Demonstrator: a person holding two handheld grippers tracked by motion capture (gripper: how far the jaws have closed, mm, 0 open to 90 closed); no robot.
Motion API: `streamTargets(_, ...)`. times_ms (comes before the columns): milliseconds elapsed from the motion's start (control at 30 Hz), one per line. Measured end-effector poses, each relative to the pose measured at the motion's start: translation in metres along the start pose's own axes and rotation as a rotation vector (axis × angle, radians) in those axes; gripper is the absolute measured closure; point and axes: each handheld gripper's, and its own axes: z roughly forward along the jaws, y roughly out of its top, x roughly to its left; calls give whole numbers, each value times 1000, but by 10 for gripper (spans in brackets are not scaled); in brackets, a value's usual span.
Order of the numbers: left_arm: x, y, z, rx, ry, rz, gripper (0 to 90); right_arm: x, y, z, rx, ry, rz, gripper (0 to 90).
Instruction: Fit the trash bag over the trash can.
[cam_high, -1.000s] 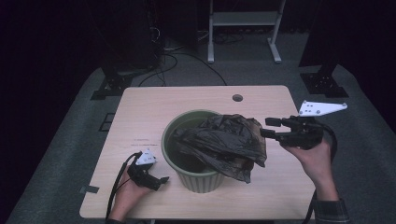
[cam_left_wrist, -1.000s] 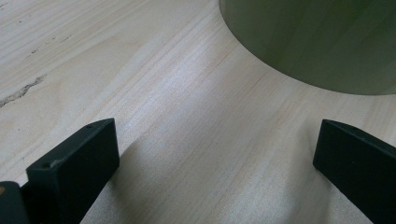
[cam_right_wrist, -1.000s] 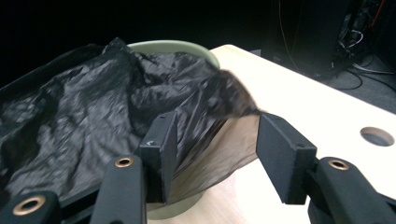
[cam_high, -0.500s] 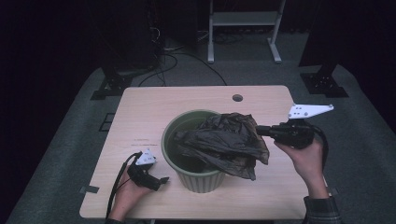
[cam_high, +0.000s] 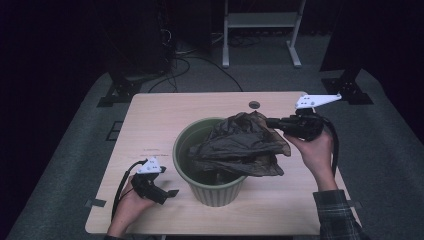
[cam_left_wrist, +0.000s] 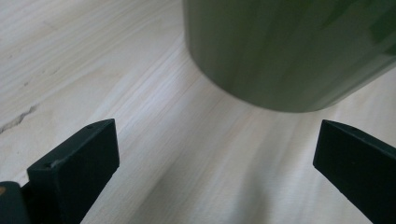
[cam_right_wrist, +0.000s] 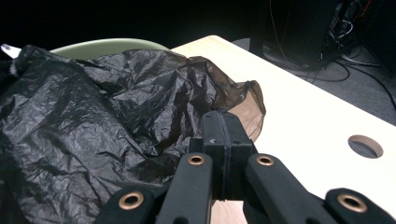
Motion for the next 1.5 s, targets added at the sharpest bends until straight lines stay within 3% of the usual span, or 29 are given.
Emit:
streamTargets(133,-4,8,-11,-10,-34,14,0,-2,4,5,1,-1,-1,899)
streamTargets(300,-11,21,-31,-58,-77,32,0,-5,8,7,-7,-6,10,899)
streamTargets(467,-20,40,-51,-84,-88,62,0,-7,12,10,-10,-13,11,899)
streamTargets(767,-39,78,-86,-171,-126,131,0,-5,18,16,-13,-7,2,899)
streamTargets(1067,-46,110,-94,-200,-126,186,0,1,20,26,-8,15,-8,899)
streamTargets(1500,-63,157,-84,-208,-166,271,25,13,31,41,-7,45,-34,899)
